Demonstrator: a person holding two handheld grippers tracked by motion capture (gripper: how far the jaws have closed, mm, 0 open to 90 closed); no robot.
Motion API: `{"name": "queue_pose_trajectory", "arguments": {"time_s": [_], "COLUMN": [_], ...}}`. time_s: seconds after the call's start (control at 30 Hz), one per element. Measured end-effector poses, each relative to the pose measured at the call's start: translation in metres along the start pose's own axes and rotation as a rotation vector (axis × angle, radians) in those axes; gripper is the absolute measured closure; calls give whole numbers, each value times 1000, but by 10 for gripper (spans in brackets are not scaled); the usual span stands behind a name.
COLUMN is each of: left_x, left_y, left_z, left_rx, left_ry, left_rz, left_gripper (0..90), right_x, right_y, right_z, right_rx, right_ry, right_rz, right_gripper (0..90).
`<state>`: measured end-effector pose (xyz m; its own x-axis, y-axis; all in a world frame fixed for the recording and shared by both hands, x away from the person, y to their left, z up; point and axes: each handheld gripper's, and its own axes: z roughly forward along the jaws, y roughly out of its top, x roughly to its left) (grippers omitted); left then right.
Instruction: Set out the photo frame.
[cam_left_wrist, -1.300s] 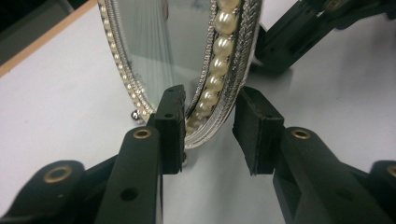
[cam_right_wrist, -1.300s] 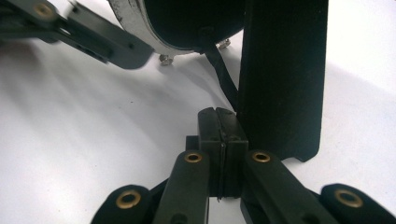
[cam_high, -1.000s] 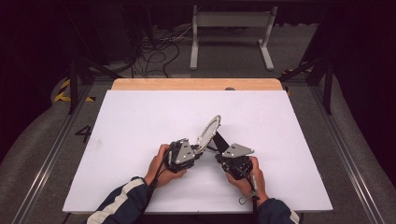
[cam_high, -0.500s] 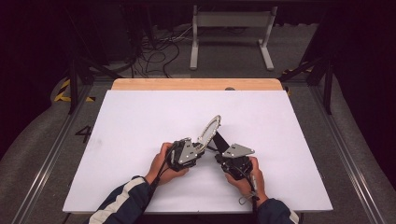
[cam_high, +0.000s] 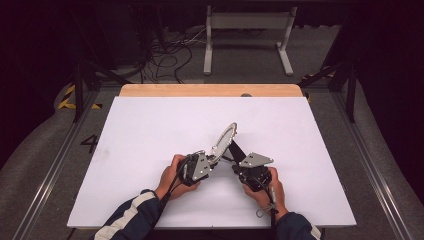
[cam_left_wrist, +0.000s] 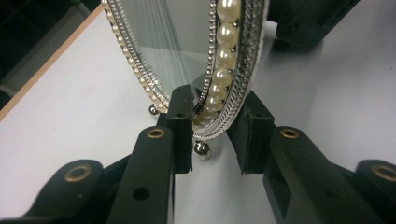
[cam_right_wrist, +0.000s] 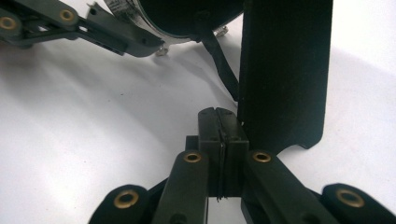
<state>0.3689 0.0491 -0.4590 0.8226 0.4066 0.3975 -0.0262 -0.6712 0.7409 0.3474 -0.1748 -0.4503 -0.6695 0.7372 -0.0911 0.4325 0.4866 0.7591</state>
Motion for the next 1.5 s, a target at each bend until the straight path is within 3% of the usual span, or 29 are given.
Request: {"name": "queue_pose_trajectory", "arguments": {"time_s": [0.17, 0.23, 0.37, 0.77, 1.3, 1.5], "left_x": [-4, -5, -8, -14, -13, -13], "left_y": [1, 1, 2, 5, 4, 5], "left_z": [-2, -4, -4, -3, 0, 1], "left_rx": [-7, -12, -22, -43, -39, -39], "left_ry": [-12, -33, -43, -81, -110, -120], "left_rz": [-1, -28, -26, -84, -113, -97], "left_gripper": [716, 708, 699, 675, 679, 692], "right_x": [-1, -2, -5, -14, -27, -32], "right_y": [-1, -2, -3, -7, -7, -10], "right_z": [-1, -2, -3, -6, -1, 1], "right_rx": [4, 6, 7, 16, 9, 13], "right_ry": [-2, -4, -2, -5, -33, -40], "right_rz": [0, 4, 13, 28, 37, 46], "right_gripper": [900, 900, 900, 900, 900, 900]}}
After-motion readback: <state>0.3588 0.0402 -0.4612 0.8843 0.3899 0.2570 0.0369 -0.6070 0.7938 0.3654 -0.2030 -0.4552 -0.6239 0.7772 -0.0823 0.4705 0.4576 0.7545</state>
